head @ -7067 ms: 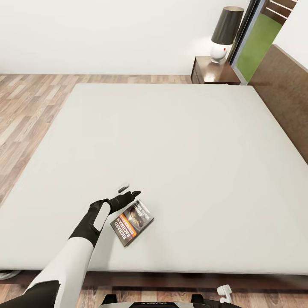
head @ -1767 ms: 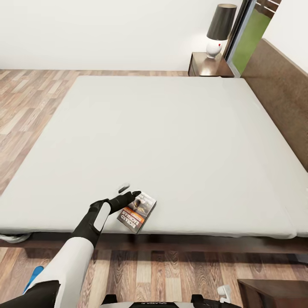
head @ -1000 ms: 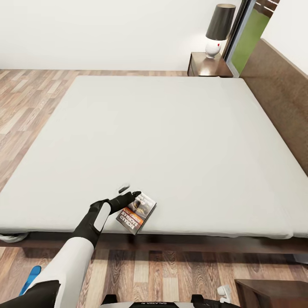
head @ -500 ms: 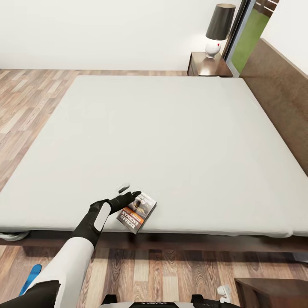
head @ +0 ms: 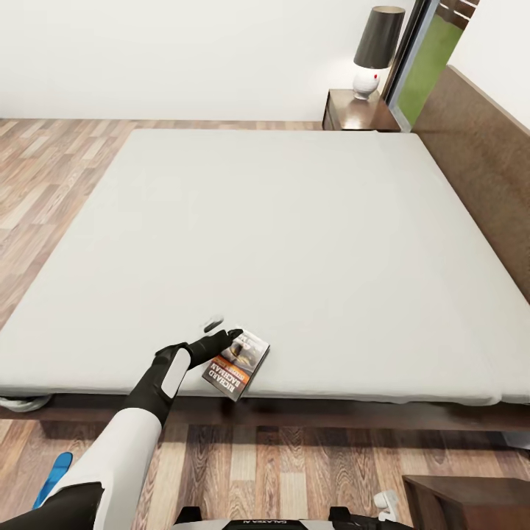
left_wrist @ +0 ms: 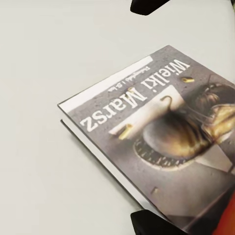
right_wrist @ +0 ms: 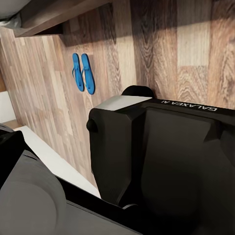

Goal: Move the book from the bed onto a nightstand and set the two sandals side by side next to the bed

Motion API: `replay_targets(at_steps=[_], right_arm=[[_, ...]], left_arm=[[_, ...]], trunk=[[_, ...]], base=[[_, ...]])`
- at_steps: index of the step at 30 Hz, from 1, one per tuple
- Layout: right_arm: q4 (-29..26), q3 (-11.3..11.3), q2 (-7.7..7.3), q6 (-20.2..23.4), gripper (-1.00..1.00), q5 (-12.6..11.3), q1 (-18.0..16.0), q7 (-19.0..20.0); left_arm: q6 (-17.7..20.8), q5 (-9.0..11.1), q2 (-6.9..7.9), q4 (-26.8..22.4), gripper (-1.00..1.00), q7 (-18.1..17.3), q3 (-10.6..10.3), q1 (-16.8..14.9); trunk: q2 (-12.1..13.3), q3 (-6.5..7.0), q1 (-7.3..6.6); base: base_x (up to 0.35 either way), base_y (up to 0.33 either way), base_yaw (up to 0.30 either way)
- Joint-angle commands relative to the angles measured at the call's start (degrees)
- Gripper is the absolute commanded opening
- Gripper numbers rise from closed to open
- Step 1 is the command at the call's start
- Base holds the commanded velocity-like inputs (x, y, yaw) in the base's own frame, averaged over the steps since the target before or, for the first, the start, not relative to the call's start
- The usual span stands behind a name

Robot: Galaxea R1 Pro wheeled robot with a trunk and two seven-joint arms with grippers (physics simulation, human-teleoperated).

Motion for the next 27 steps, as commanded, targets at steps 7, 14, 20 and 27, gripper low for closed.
replay_targets(at_steps=[7, 14, 20, 27], right_arm=[[-0.03, 0.27, -0.07, 0.53, 1.0, -0.6, -0.01, -0.01], [-0.03, 0.34, -0.07, 0.5, 1.0, -0.6, -0.01, -0.01], [-0.03, 0.34, -0.06, 0.52, 1.0, -0.6, -0.01, -0.01], [-0.03, 0.32, -0.07, 0.51, 1.0, -0.6, -0.01, -0.01]], left_arm=[[0.54, 0.2, -0.08, -0.06, 1.0, -0.18, 0.37, -0.04], [0.51, 0.19, -0.08, -0.1, 1.0, -0.18, 0.37, -0.04], [0.51, 0.2, -0.08, -0.06, 1.0, -0.11, 0.37, -0.03], [0.51, 0.2, -0.08, -0.1, 1.0, -0.1, 0.37, -0.02]], trunk=[[-0.02, -0.03, 0.0], [-0.02, -0.03, 0.0], [-0.02, -0.03, 0.0], [2.38, 1.05, -1.32]], base=[[0.0, 0.0, 0.0], [0.0, 0.0, 0.0], [0.0, 0.0, 0.0], [0.0, 0.0, 0.0]])
